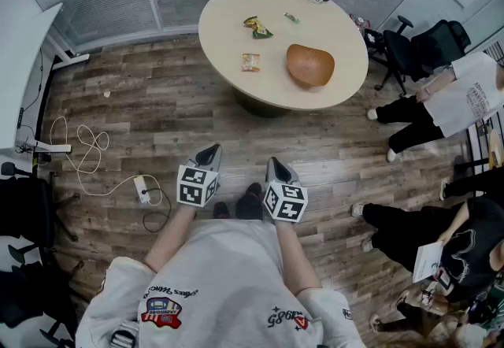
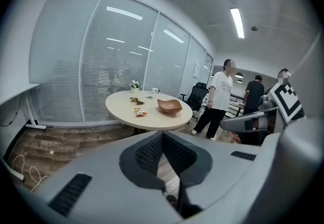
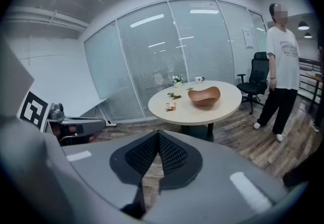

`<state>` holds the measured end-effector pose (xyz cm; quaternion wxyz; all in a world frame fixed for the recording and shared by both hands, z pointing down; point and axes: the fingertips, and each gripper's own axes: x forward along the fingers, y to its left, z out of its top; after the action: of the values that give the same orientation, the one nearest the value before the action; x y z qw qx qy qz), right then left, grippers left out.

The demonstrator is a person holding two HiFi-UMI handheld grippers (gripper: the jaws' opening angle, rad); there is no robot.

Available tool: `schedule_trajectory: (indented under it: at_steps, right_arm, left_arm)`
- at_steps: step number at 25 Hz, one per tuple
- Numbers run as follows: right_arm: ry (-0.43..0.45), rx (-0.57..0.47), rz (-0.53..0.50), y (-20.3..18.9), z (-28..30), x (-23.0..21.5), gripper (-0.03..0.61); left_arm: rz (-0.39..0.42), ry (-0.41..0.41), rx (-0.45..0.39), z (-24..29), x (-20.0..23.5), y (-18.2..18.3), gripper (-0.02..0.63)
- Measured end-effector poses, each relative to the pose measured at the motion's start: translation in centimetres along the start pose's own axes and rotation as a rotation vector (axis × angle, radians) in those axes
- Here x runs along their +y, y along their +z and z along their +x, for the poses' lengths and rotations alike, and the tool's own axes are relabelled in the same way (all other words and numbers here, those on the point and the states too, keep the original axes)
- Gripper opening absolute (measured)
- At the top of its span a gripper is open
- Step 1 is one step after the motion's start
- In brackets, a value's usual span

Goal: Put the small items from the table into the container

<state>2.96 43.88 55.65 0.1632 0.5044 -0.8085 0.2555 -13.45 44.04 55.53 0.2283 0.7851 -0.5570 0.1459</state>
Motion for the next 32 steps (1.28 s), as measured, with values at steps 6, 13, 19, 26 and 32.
schedule_trajectory:
  at_steps: [6,13,19,26,32]
  right_arm:
    - [-0.004,0.005,-0.001,-0.1,0.1,0.0,0.000]
    - [0.018,-0.035,0.048,0.4,0.1,0.0,0.002]
    - [0.018,-0.034,0.044,1.0,1.0,0.3,0.002]
    - [0.014,-0.013,0.069,3.2,5.2,-2.7,0.002]
    - [0.032,-0.014,0.065,8.3,11.7,-5.5,0.002]
  left_arm:
    - [0.001,-0.006,0.002,0.2,-0.1,0.2,0.006]
    - [-0.001,-0.006,0.001,0.5,0.1,0.3,0.006]
    - [0.000,-0.022,0.006,1.8,1.0,1.1,0.006]
    - [0.004,-0.034,0.017,7.3,1.8,3.9,0.006]
    - [-0.001,-0.031,0.045,14.2,3.9,7.1,0.006]
